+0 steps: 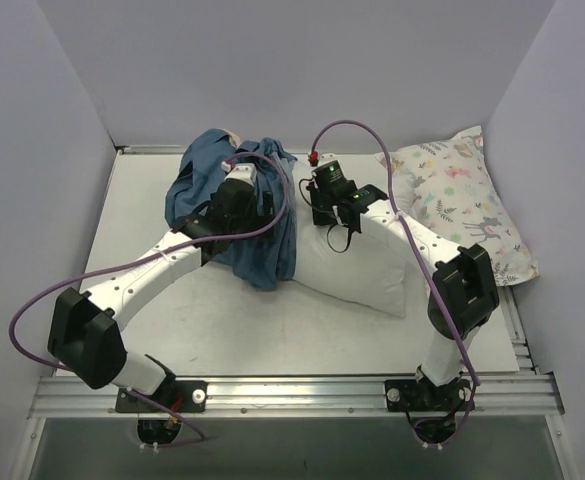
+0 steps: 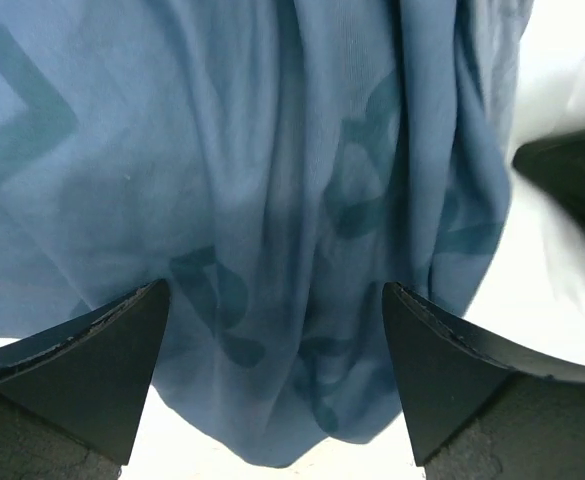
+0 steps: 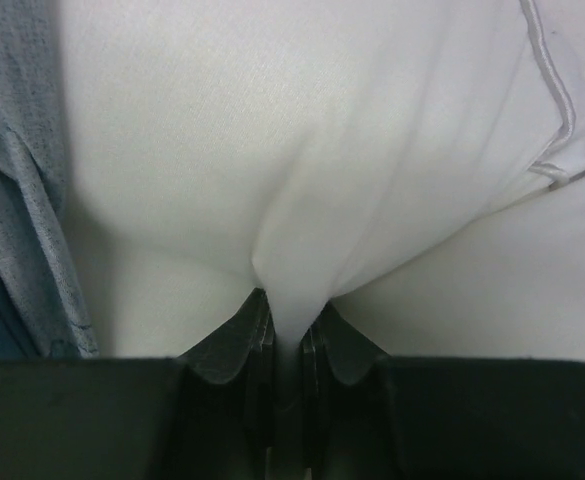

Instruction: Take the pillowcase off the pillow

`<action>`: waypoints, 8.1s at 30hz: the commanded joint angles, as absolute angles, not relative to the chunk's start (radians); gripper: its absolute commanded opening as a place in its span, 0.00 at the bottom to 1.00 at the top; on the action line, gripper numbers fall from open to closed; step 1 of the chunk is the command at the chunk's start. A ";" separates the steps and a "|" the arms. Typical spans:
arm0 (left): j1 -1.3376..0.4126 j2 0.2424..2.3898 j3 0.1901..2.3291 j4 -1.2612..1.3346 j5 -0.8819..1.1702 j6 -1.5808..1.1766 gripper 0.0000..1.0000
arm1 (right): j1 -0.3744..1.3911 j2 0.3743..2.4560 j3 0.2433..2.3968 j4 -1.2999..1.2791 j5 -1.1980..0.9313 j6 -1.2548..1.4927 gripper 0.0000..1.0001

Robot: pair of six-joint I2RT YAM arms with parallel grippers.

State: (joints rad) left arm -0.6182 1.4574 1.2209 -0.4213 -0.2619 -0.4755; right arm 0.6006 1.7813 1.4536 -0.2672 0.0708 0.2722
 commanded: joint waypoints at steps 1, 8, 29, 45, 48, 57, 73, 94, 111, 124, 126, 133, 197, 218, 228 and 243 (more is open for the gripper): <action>-0.632 1.459 1.191 -0.329 -0.273 -0.446 0.96 | 0.623 1.832 1.427 -0.390 -0.051 0.311 0.00; -0.603 1.577 1.273 -0.462 -0.498 -0.471 0.10 | 0.612 1.796 1.410 -0.396 -0.025 0.310 0.00; -0.046 1.253 1.204 -0.609 -0.664 -0.517 0.00 | 0.431 1.602 1.604 -0.560 -0.014 0.295 0.00; -0.222 1.338 1.011 -0.505 -0.362 -0.551 0.00 | 0.831 1.598 1.536 -0.483 0.078 0.039 1.00; -0.225 1.339 1.008 -0.494 -0.348 -0.558 0.00 | 0.911 1.617 1.510 -0.443 0.106 0.006 1.00; -0.242 1.359 1.011 -0.479 -0.325 -0.560 0.00 | 0.989 1.758 1.517 -0.396 0.446 -0.052 1.00; -0.249 1.367 1.009 -0.457 -0.305 -0.561 0.00 | 1.063 1.560 1.467 -0.327 0.313 -0.150 1.00; -0.247 1.371 1.114 -0.488 -0.233 -0.522 0.00 | 1.011 1.872 1.396 -0.298 0.431 -0.040 0.00; -0.434 1.052 0.968 -0.393 -0.135 -0.567 0.97 | 0.870 1.681 1.601 -0.468 0.195 0.135 0.00; -0.515 1.170 0.971 -0.314 -0.378 -0.571 0.55 | 0.861 1.617 1.615 -0.494 0.140 0.155 0.00; -0.493 1.189 1.002 -0.368 -0.429 -0.572 0.25 | 0.859 1.600 1.608 -0.505 0.166 0.153 0.00; -0.324 1.207 1.083 -0.466 -0.517 -0.627 0.00 | 0.848 1.507 1.577 -0.525 0.192 0.156 0.00; 0.012 1.496 0.870 -0.285 -0.222 -0.727 0.00 | 0.733 1.401 2.003 -0.391 0.309 0.196 0.00; 0.008 1.615 1.011 -0.322 -0.212 -0.758 0.00 | 0.730 1.262 1.832 -0.301 0.255 0.184 0.00; 0.008 1.408 0.884 -0.324 -0.109 -0.700 0.09 | 0.721 1.548 1.573 -0.008 0.235 0.153 0.00; -0.041 1.131 1.015 -0.459 0.087 -0.465 0.82 | 0.718 1.591 1.543 -0.106 -0.061 0.334 1.00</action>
State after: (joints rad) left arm -0.0132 1.1988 0.9417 -0.4232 0.0139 -0.5579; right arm 0.7258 1.6806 1.5150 -0.0769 0.0204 0.3073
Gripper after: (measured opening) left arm 0.798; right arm 0.962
